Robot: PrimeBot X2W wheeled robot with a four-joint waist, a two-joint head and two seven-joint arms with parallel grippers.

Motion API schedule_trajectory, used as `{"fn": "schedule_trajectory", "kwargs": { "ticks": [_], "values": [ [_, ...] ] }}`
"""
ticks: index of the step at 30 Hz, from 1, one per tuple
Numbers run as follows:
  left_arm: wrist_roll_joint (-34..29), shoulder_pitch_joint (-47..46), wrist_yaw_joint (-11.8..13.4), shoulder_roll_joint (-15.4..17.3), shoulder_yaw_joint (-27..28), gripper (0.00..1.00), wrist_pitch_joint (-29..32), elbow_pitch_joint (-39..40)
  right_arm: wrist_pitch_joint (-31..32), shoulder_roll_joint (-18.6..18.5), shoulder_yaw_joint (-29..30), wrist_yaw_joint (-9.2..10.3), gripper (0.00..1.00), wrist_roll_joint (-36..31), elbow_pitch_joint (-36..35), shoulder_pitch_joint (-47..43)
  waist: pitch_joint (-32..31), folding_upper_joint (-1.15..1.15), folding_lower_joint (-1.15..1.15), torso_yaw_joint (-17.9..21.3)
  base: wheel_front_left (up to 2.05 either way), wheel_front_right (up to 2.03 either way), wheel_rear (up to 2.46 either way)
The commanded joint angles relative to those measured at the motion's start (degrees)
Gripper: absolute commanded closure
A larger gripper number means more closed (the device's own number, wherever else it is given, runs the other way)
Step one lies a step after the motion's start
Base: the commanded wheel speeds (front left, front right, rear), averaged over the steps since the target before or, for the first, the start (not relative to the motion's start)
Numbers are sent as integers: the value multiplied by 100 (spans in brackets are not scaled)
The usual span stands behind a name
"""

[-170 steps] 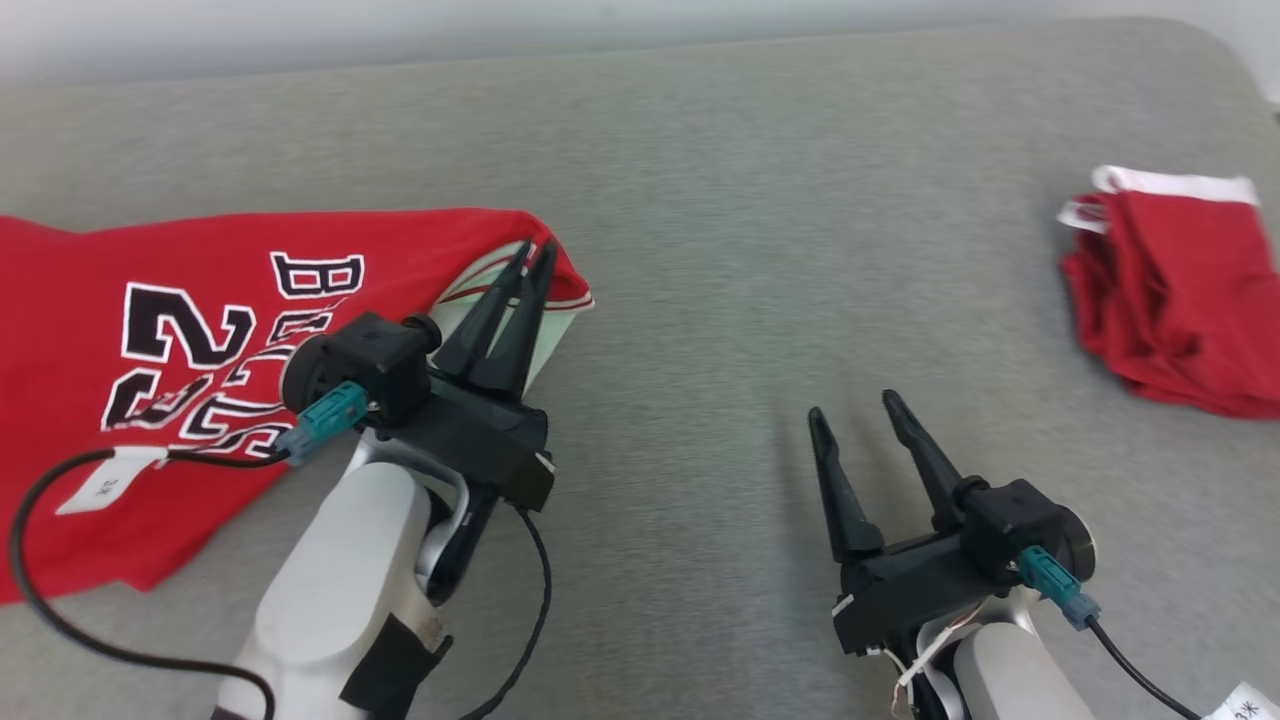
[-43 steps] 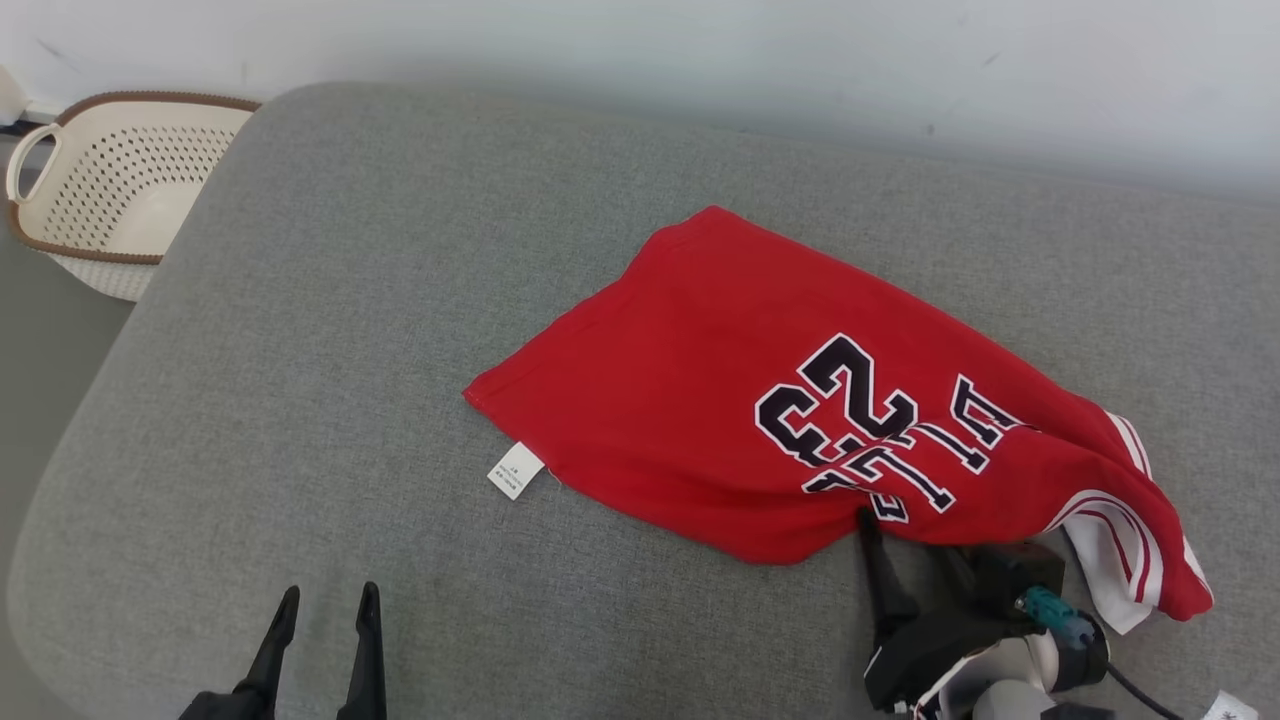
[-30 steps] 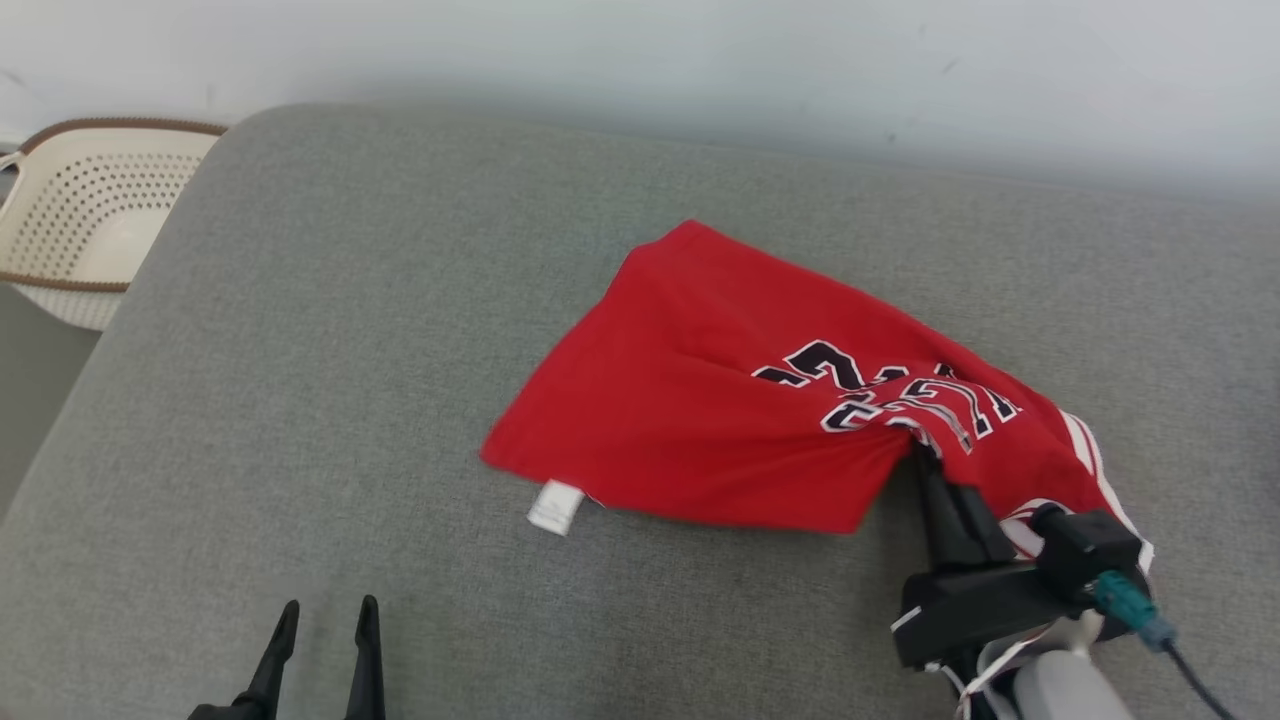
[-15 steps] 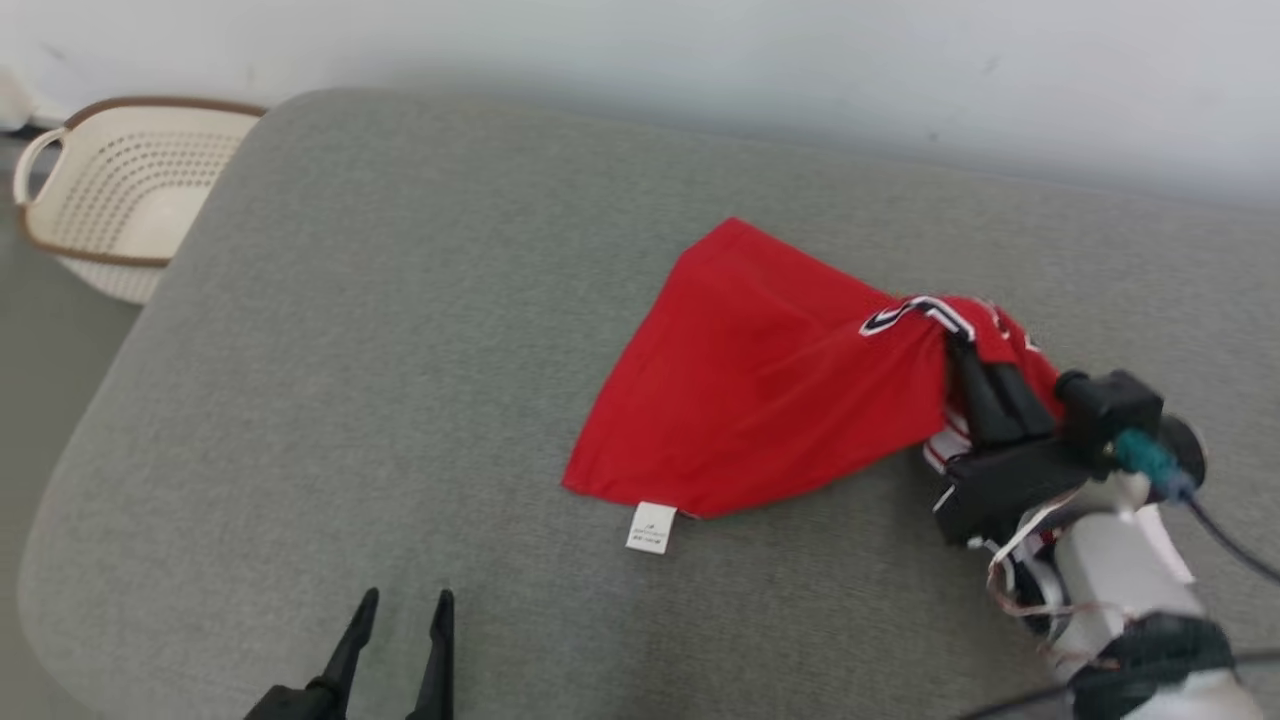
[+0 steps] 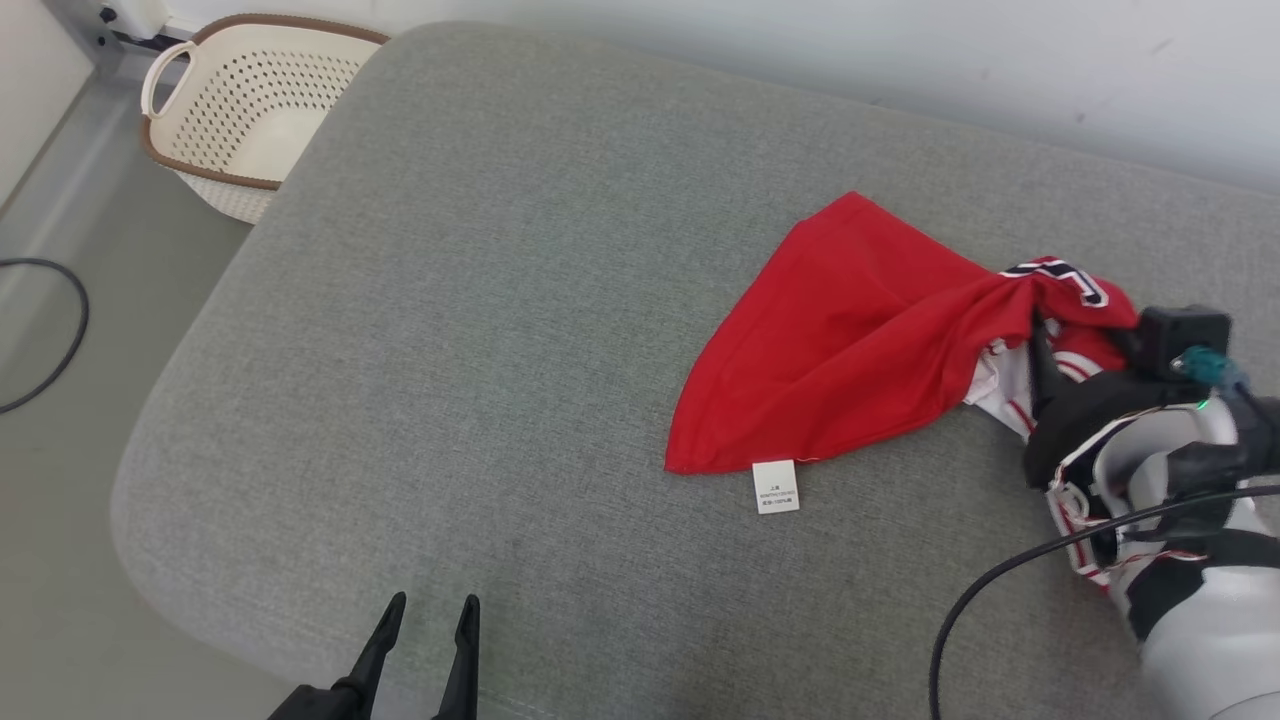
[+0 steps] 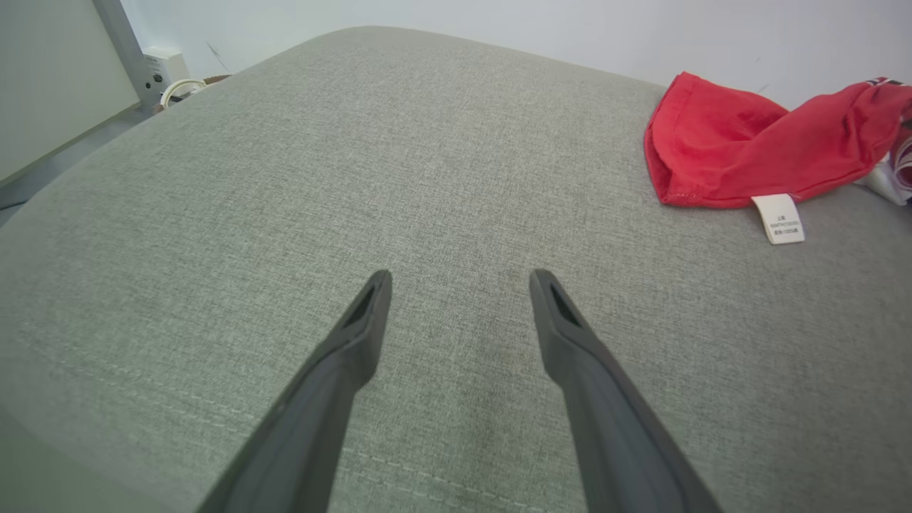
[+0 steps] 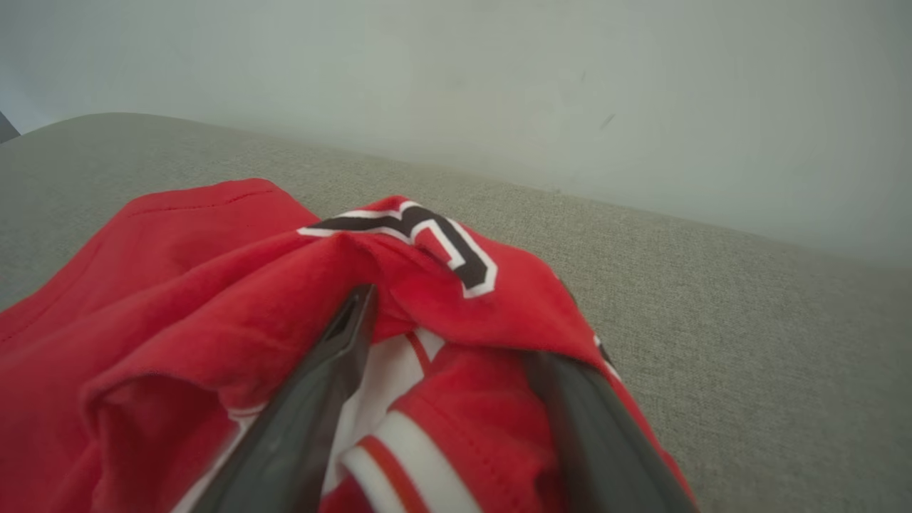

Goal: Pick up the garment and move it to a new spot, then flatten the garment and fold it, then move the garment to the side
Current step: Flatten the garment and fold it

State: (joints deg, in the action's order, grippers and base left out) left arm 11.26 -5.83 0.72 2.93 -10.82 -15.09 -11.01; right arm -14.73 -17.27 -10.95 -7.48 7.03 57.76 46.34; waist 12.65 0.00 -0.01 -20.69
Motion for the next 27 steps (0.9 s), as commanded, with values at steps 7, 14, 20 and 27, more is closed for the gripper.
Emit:
{"fn": "schedule_trajectory", "kwargs": {
  "ticks": [7,14,20,27],
  "values": [
    [15,40,-4,-2,34,0,-9,-62,-37,245,-535,-2,0,173,-208,-400,-228,0,1,573,0,0,0],
    [-76,124,-54,0,155,0,-8,-95,-40,254,-790,-1,0,464,-1111,-1163,-458,0,1,1018,0,0,0],
    [-109,238,-93,-3,216,0,-8,-110,-39,210,-832,-2,0,513,-1782,-1813,-647,0,1,1273,0,0,0],
    [-132,358,-158,-2,225,0,-8,-129,-40,273,-860,-2,0,366,-2100,-2204,-731,0,1,1306,0,0,0]
  ]
}}
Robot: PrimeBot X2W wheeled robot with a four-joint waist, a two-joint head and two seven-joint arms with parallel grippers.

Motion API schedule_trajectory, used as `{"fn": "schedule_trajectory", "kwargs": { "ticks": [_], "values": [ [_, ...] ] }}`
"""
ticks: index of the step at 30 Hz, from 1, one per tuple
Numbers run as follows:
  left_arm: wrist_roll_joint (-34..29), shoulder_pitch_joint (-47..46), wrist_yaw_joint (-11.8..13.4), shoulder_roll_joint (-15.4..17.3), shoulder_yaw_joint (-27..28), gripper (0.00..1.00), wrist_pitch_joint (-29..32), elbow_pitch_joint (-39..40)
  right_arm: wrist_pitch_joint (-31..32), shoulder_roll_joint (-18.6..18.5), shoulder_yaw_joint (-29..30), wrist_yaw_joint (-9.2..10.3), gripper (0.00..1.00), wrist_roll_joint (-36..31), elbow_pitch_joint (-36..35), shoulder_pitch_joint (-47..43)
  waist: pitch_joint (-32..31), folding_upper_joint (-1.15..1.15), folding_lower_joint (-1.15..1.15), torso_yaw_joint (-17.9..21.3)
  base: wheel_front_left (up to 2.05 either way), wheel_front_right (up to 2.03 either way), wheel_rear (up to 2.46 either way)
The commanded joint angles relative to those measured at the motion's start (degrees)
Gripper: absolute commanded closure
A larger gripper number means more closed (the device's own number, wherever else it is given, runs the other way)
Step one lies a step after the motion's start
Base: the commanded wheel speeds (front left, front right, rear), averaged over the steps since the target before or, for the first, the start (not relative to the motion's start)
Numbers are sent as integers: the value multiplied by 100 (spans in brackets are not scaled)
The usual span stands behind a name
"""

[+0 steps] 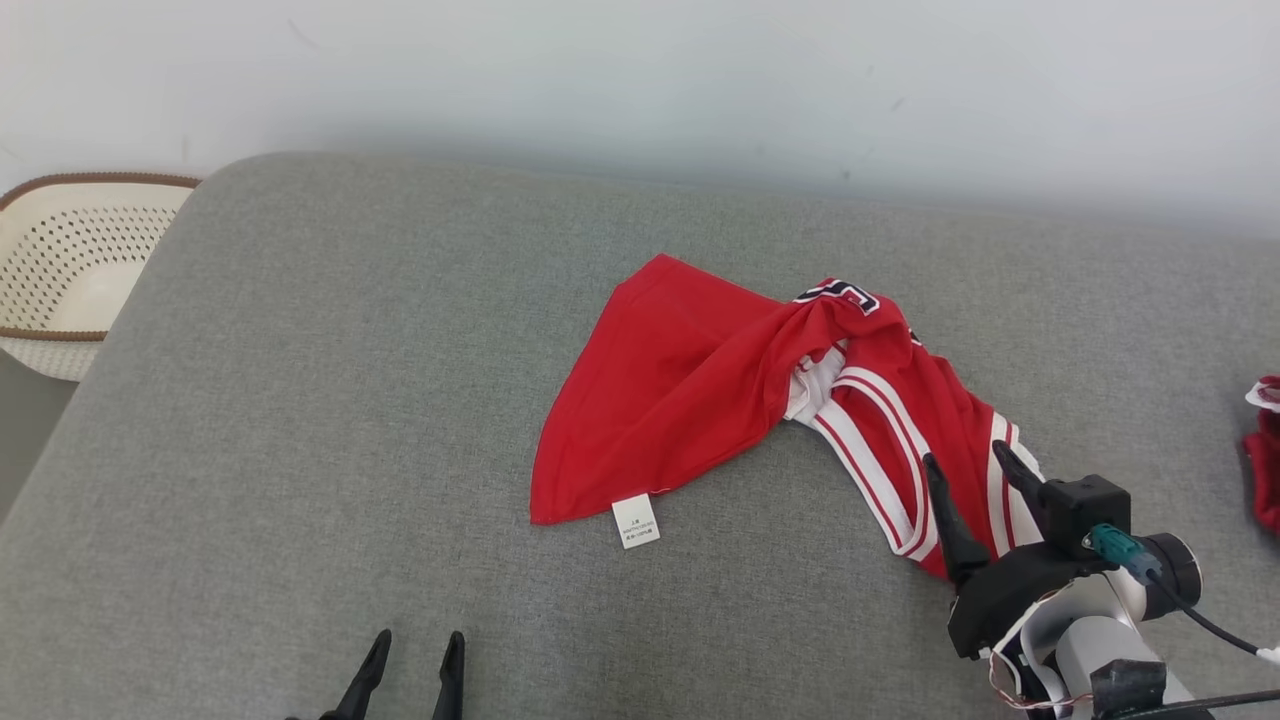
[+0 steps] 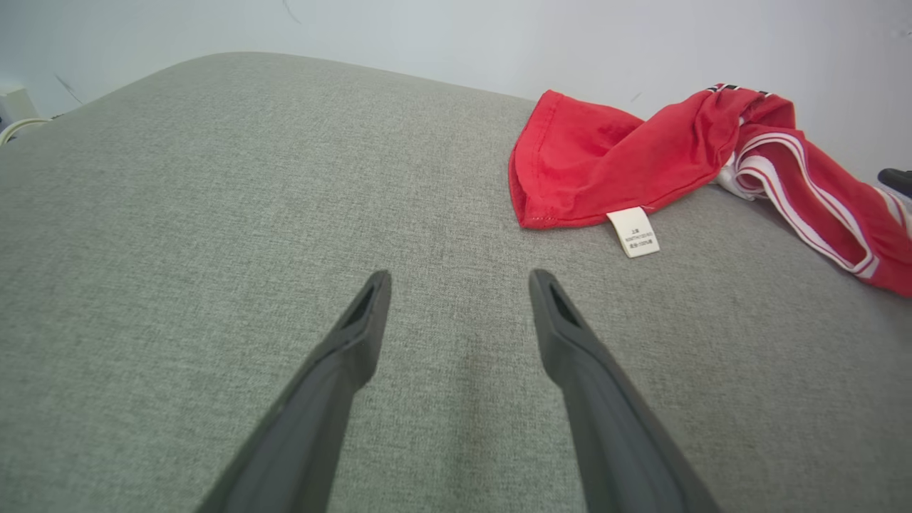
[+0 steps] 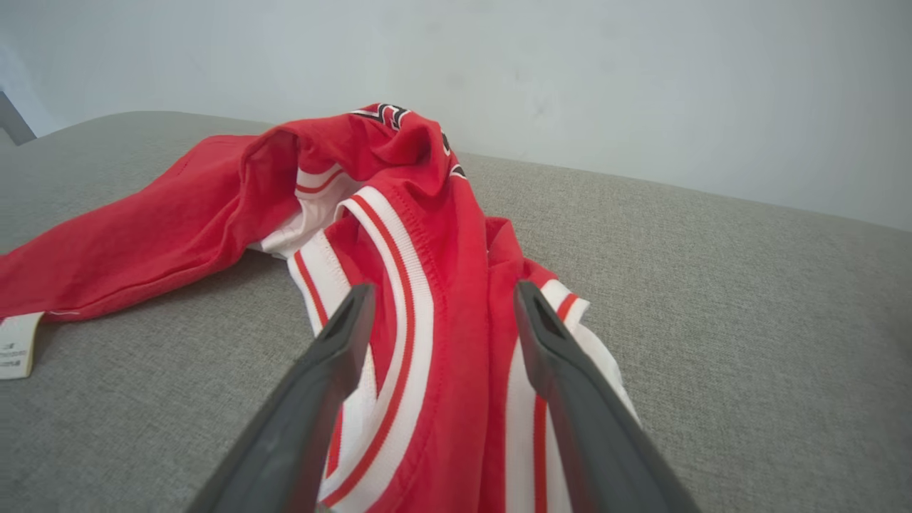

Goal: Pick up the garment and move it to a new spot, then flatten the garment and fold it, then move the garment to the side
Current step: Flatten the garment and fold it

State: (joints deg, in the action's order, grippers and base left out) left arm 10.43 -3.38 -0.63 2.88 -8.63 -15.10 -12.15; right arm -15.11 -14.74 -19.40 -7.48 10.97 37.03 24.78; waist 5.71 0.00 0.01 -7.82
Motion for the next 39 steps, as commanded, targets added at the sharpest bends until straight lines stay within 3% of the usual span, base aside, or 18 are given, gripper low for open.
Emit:
{"fn": "schedule_trajectory", "kwargs": {
  "ticks": [1,10,17,18,19,20,21,31,39],
  "values": [
    [-52,124,-17,3,16,0,-6,-31,-2,36,-27,-2,0,-44,-36,-65,-42,0,-1,7,0,0,0],
    [-26,96,-68,3,-4,0,-7,-61,-2,93,-180,-1,0,-487,407,402,-2,0,-1,-269,0,0,0],
    [16,39,-69,1,5,0,-6,-69,-1,144,390,-2,0,-1148,1531,848,97,0,-1,-590,0,0,0],
    [28,47,-71,2,-2,0,-7,-64,-1,148,479,-1,5,-1203,1656,891,117,0,-1,-619,0,0,0],
    [41,58,-65,2,-3,0,-6,-60,-1,149,568,-1,40,-1269,1777,934,132,0,-1,-637,0,0,0],
    [47,63,-59,2,-10,0,-7,-54,0,159,670,-1,57,-1310,1856,980,149,0,-1,-650,0,0,0],
    [61,71,-43,1,-12,0,-6,-48,-1,149,765,-2,100,-1372,1895,1009,166,0,-1,-655,0,0,0],
    [29,11,-49,1,21,0,-6,36,-2,-6,1559,-1,100,-1359,1237,940,223,0,-1,-462,0,0,0],
    [39,3,-69,3,-49,0,-6,10,-1,-570,2038,-1,100,-1348,1106,958,199,0,-1,-298,0,0,0]
  ]
}}
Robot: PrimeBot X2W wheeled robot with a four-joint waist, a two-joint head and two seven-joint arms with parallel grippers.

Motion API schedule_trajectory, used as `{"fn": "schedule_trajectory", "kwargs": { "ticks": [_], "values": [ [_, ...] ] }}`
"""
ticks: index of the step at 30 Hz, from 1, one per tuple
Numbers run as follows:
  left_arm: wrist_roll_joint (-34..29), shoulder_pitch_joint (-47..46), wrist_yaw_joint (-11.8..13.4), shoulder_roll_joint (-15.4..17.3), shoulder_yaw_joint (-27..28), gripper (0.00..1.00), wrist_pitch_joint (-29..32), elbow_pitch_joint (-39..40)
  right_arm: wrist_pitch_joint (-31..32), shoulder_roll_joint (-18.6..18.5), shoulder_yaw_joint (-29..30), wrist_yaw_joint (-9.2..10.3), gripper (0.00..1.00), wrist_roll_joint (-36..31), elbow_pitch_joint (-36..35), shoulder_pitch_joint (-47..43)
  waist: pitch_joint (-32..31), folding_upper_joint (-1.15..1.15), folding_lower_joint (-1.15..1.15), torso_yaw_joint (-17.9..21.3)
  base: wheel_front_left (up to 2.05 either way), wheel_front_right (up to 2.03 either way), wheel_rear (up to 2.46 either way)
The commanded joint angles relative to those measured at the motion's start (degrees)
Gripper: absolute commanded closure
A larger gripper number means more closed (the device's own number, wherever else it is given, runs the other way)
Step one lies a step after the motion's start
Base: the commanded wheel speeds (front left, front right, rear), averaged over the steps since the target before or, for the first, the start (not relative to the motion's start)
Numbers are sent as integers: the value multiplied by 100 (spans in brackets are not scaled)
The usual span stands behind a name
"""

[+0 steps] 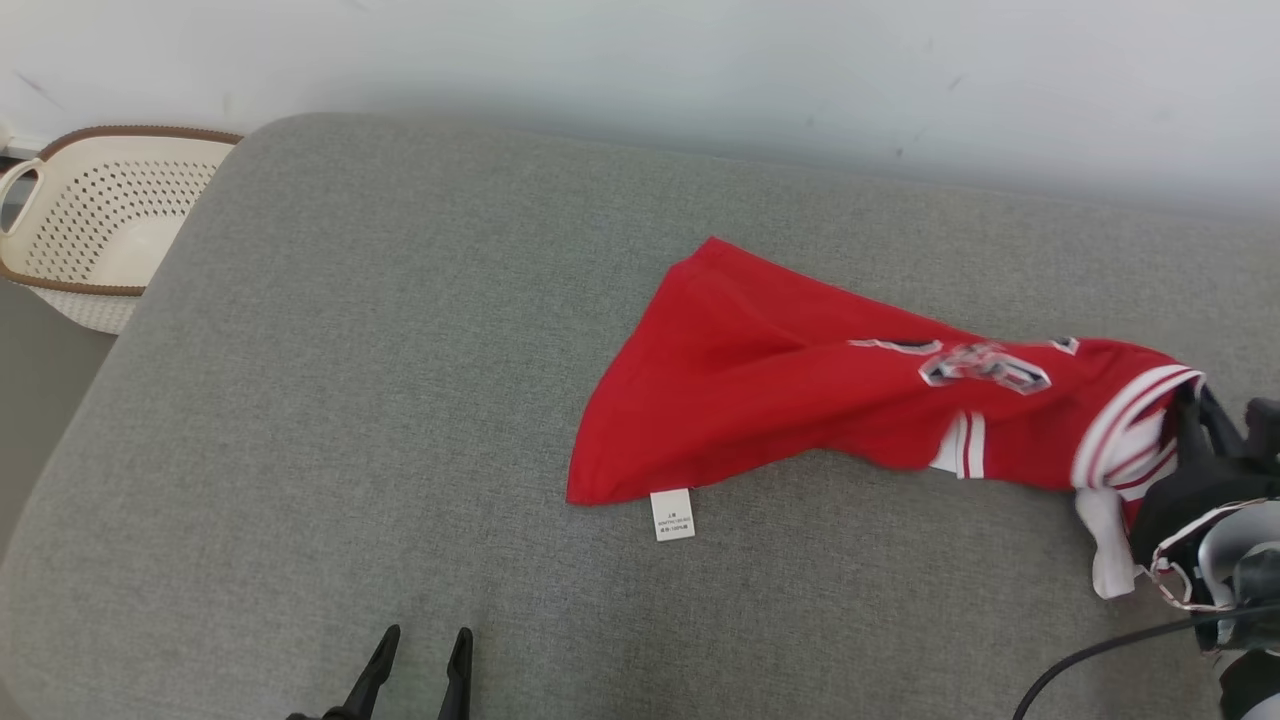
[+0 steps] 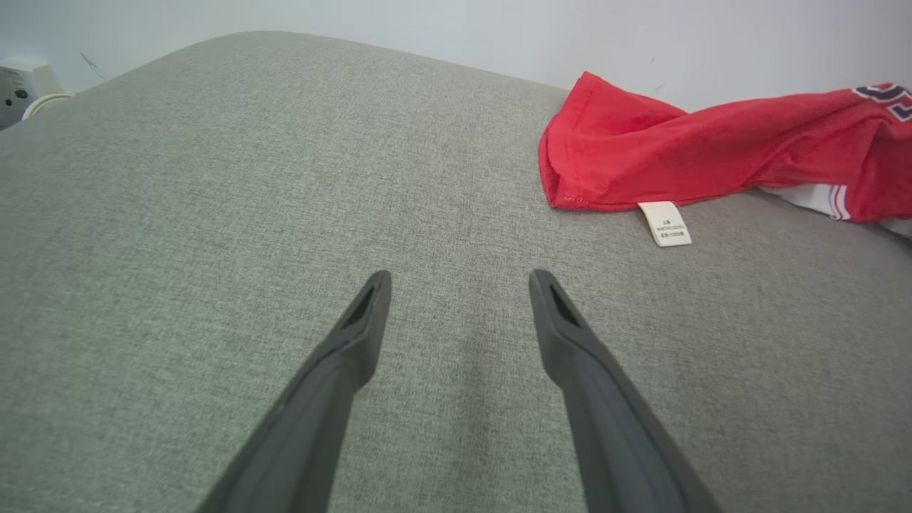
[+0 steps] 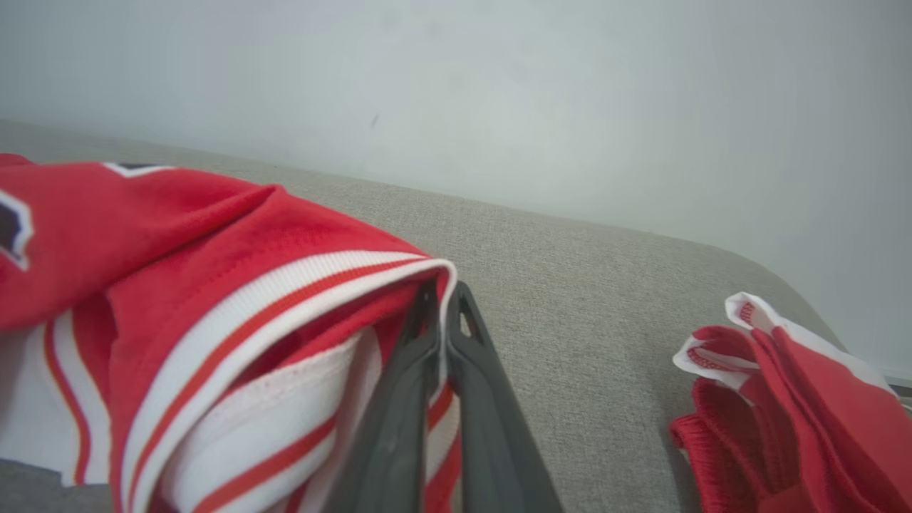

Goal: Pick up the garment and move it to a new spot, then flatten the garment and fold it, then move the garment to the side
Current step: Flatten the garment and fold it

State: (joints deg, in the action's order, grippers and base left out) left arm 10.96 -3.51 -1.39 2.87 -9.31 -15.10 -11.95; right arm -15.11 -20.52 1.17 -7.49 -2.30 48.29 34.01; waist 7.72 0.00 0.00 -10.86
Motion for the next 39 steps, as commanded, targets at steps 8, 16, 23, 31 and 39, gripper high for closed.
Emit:
{"fn": "schedule_trajectory", "kwargs": {
  "ticks": [8,16,23,31,39],
  "values": [
    [-24,-5,-14,3,-6,0,-6,-66,-1,47,113,-1,0,-22,-63,169,-1,0,0,-35,0,0,0],
    [-33,132,-25,4,36,0,-7,-98,-2,417,-356,-1,0,219,-1015,-286,-62,0,0,2,0,0,0],
    [-10,99,-19,3,20,0,-7,-92,-1,527,-1442,0,0,594,-1602,-817,-58,0,0,77,0,0,0],
    [-29,59,-40,3,-10,0,-6,-133,-1,588,-2073,0,0,1015,-1502,-1070,-57,0,0,61,0,0,0],
    [-103,-1,12,3,-41,0,-7,-78,-2,701,-2155,0,0,1181,-1128,-981,10,0,0,-106,0,0,0]
  ]
}}
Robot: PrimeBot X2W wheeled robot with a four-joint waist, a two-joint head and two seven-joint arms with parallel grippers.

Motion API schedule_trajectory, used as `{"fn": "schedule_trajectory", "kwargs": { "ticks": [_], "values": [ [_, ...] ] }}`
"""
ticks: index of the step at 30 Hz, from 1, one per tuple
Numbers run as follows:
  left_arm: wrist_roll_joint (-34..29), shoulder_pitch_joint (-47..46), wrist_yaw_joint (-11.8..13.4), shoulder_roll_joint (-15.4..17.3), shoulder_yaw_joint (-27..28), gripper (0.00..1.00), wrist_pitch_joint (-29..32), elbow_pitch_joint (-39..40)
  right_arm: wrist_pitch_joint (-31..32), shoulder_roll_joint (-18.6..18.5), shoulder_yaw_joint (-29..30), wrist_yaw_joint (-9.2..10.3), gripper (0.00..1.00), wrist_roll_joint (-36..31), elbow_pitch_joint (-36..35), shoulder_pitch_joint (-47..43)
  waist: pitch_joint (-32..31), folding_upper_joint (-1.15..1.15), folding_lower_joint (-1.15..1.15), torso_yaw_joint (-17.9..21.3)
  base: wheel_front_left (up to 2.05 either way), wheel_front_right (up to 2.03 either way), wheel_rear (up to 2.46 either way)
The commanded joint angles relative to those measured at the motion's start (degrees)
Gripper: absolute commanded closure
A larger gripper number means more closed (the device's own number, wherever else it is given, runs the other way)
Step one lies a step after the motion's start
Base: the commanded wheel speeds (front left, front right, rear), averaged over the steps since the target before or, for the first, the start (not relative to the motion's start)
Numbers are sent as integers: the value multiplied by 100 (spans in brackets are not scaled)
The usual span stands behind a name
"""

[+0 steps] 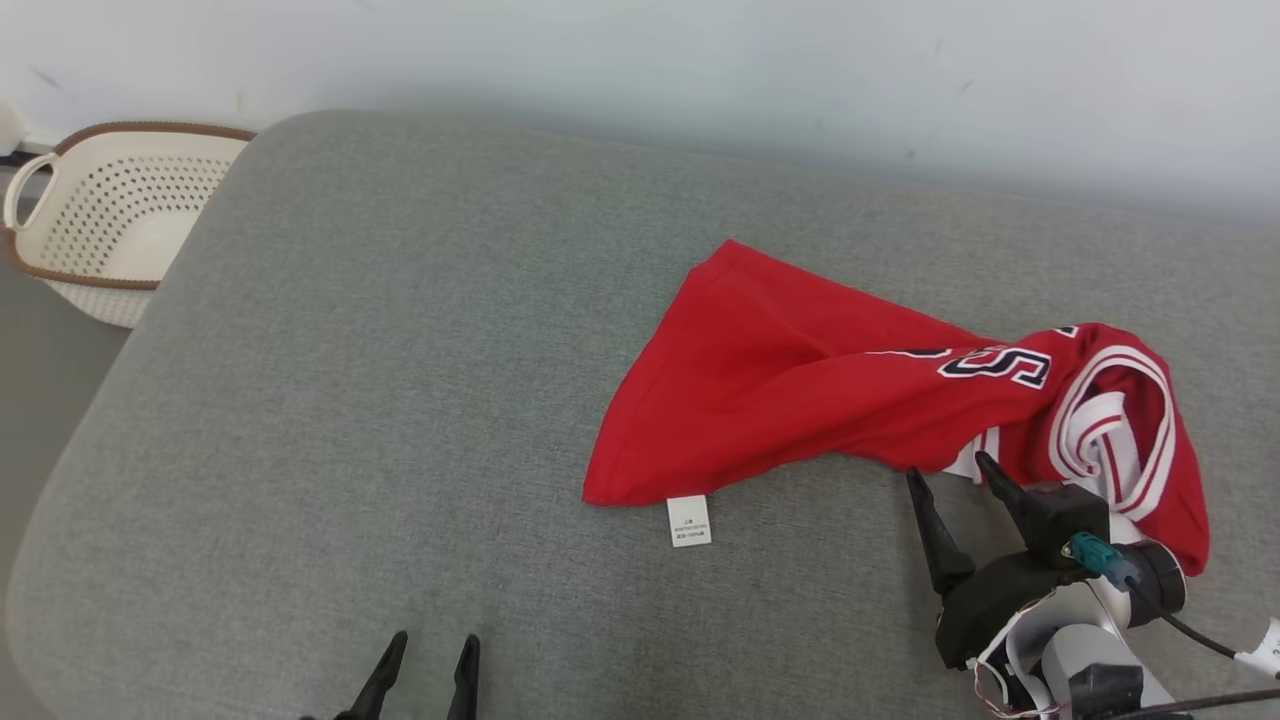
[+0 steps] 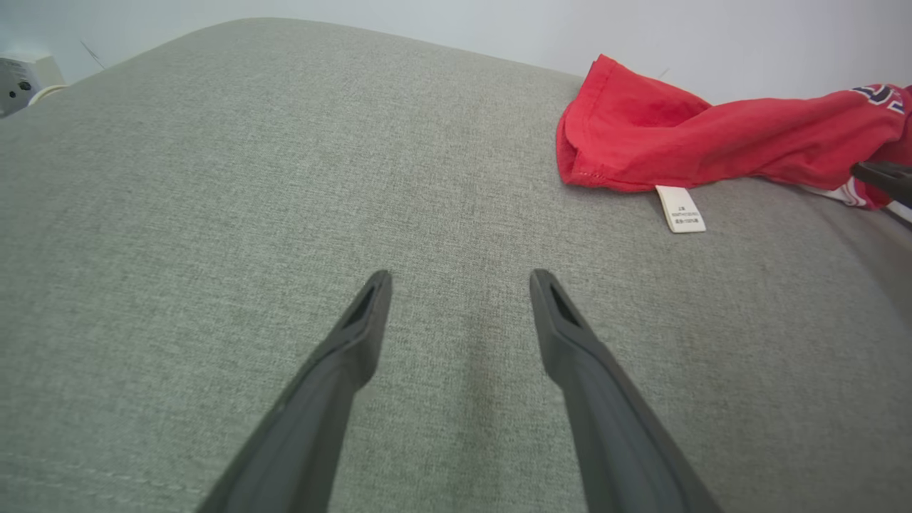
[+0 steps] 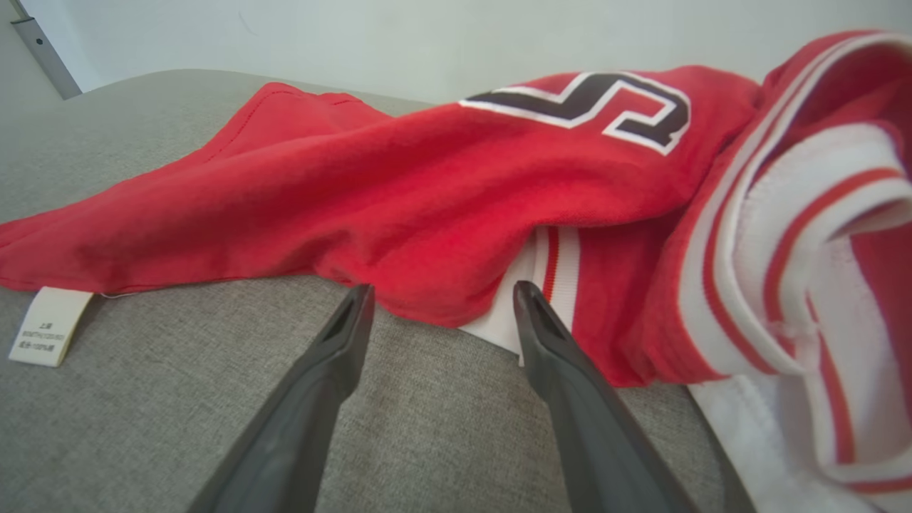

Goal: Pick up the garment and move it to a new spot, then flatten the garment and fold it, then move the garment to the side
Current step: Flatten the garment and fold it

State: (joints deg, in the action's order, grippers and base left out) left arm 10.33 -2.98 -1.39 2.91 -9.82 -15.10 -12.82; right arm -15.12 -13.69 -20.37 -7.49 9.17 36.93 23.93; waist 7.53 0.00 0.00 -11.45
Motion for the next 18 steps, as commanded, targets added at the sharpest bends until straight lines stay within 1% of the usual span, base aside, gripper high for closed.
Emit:
{"fn": "schedule_trajectory", "kwargs": {
  "ticks": [1,6,7,8,9,10,13,18],
  "values": [
    [-68,-59,34,1,6,0,-6,35,-1,45,23,0,0,35,65,58,35,0,0,-77,0,0,0],
    [-136,-82,33,-1,-56,0,-6,110,-1,130,237,0,0,-68,490,253,87,0,0,-270,0,0,0],
    [-144,-87,37,0,-66,0,-7,119,0,140,276,0,9,-82,551,282,97,0,0,-308,0,0,0],
    [-149,-82,47,1,-59,0,-6,127,-1,149,312,0,33,-97,605,316,105,0,0,-337,0,0,0],
    [-149,-75,50,1,-61,0,-7,134,0,143,355,0,69,-129,624,361,121,0,0,-366,0,0,0],
    [-154,-68,55,-1,-57,0,-6,138,-1,149,386,0,100,-145,624,401,132,0,0,-389,0,0,0],
    [-177,-37,106,0,-5,0,-6,116,-1,135,402,0,100,-215,464,475,174,0,0,-449,0,0,0],
    [-195,-22,85,-1,29,0,-7,172,0,-7,383,0,100,-227,-171,694,255,0,0,-476,0,0,0]
  ]
}}
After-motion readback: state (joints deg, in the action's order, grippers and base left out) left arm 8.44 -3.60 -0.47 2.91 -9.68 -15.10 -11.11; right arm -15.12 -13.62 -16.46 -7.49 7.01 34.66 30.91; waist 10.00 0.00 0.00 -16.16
